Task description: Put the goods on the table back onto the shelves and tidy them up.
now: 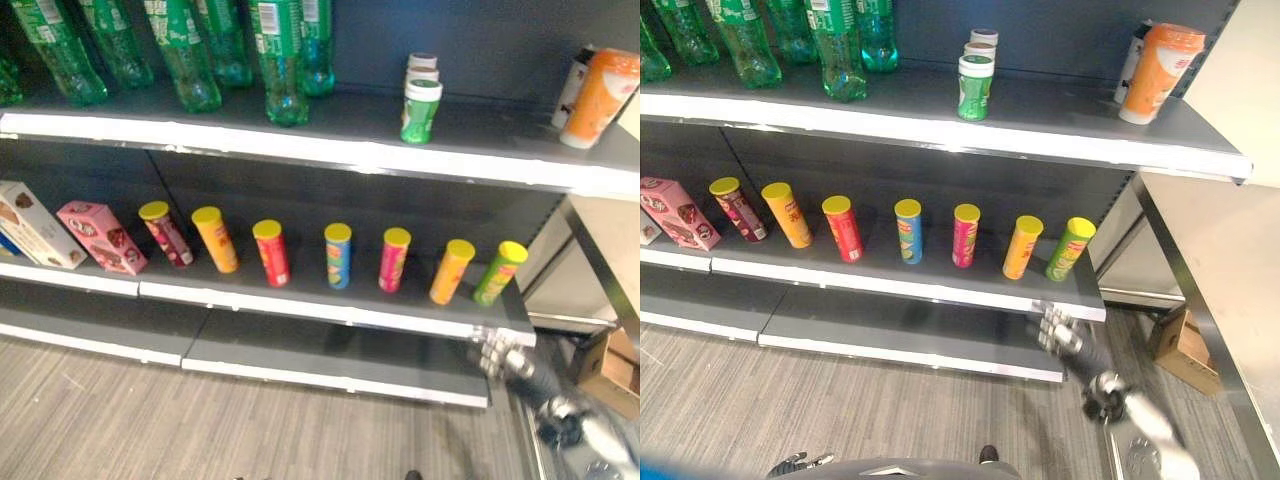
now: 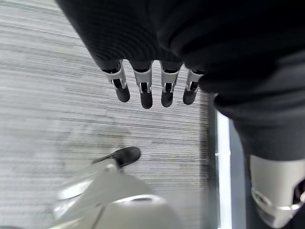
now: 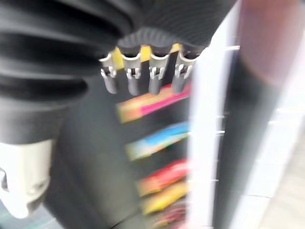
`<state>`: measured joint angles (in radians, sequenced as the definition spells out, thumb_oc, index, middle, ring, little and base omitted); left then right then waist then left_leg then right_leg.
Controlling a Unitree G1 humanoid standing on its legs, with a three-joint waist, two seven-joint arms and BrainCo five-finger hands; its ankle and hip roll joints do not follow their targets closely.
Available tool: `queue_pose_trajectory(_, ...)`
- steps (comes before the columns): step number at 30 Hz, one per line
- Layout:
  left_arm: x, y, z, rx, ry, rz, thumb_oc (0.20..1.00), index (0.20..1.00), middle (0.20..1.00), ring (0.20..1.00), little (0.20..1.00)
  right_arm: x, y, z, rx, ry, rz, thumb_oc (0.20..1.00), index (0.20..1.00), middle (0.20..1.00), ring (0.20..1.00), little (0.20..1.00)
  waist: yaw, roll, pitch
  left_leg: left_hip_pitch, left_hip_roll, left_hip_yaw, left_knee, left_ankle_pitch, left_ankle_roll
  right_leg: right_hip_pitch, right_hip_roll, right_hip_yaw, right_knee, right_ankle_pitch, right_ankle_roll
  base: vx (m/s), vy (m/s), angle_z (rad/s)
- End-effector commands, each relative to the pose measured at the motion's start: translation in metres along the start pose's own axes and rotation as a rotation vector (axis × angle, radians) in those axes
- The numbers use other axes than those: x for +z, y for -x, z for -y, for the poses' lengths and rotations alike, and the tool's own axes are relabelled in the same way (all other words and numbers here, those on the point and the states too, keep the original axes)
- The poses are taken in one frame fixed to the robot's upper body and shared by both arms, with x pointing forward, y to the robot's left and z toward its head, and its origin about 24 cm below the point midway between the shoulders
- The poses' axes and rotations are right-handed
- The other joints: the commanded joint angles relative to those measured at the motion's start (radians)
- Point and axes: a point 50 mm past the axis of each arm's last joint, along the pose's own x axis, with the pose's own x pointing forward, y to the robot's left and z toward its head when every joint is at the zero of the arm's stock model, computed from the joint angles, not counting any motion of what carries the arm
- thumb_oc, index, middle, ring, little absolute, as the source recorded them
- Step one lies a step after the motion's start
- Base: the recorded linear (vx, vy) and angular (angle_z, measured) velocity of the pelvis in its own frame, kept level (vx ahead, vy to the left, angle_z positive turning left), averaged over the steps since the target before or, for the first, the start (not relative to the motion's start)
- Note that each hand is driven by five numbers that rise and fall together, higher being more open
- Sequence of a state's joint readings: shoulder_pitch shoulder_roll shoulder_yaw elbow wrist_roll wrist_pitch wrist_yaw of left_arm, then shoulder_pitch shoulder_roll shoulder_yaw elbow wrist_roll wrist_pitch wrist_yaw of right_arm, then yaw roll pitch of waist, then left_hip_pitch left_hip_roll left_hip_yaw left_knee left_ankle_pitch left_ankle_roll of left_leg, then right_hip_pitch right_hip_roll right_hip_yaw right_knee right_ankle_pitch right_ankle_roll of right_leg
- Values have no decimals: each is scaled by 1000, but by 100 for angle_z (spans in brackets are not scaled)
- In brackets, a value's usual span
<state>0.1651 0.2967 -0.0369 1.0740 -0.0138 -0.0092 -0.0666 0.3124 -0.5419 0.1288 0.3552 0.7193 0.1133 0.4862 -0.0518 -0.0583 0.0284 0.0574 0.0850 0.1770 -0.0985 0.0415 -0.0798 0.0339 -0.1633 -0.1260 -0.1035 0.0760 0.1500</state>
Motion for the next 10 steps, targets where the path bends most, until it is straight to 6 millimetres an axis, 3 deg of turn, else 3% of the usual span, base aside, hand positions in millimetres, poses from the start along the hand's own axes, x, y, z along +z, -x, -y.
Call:
queue_pose_trajectory(1, 19, -3, -16, 13, -80, 39, 1000, 1000, 1000, 1000, 1000, 2, -1, 19, -67, 346, -147, 1000, 1000, 1000, 1000, 1000, 9, -13, 30, 24, 13, -5, 35, -103, -19, 18, -55, -52, 62, -77, 38, -39, -16, -11)
queue_pose_trajectory(3, 24, -4, -15, 15, -103, 41, 1000, 1000, 1000, 1000, 1000, -33, 2, 37, -231, 393, -322, 1000, 1000, 1000, 1000, 1000, 10, -15, 30, 20, 11, -10, 36, -100, -17, 18, -55, -54, 59, -74, 37, -17, -11, -3)
queue_pose_trajectory(4, 30, -6, -12, 31, -125, 42, 1000, 1000, 1000, 1000, 1000, -60, -3, 45, -425, 397, -421, 1000, 1000, 1000, 1000, 1000, 14, -13, 27, 16, 8, -17, 37, -101, -12, 21, -54, -57, 56, -75, 35, 0, 0, 0)
queue_pose_trajectory(8, 35, -8, -13, 79, -117, 40, 1000, 1000, 1000, 1000, 1000, -75, -17, 38, -554, 334, -458, 1000, 1000, 1000, 1000, 1000, 19, -8, 32, 19, 6, -29, 39, -104, -6, 29, -50, -60, 55, -78, 31, -1, -12, -4)
queue_pose_trajectory(10, 33, -8, -12, 92, -101, 29, 1000, 1000, 1000, 1000, 1000, -92, -14, 33, -607, 284, -512, 1000, 1000, 1000, 1000, 1000, 20, -4, 30, 25, 5, -33, 37, -106, -4, 38, -46, -62, 53, -82, 28, 12, -12, 5)
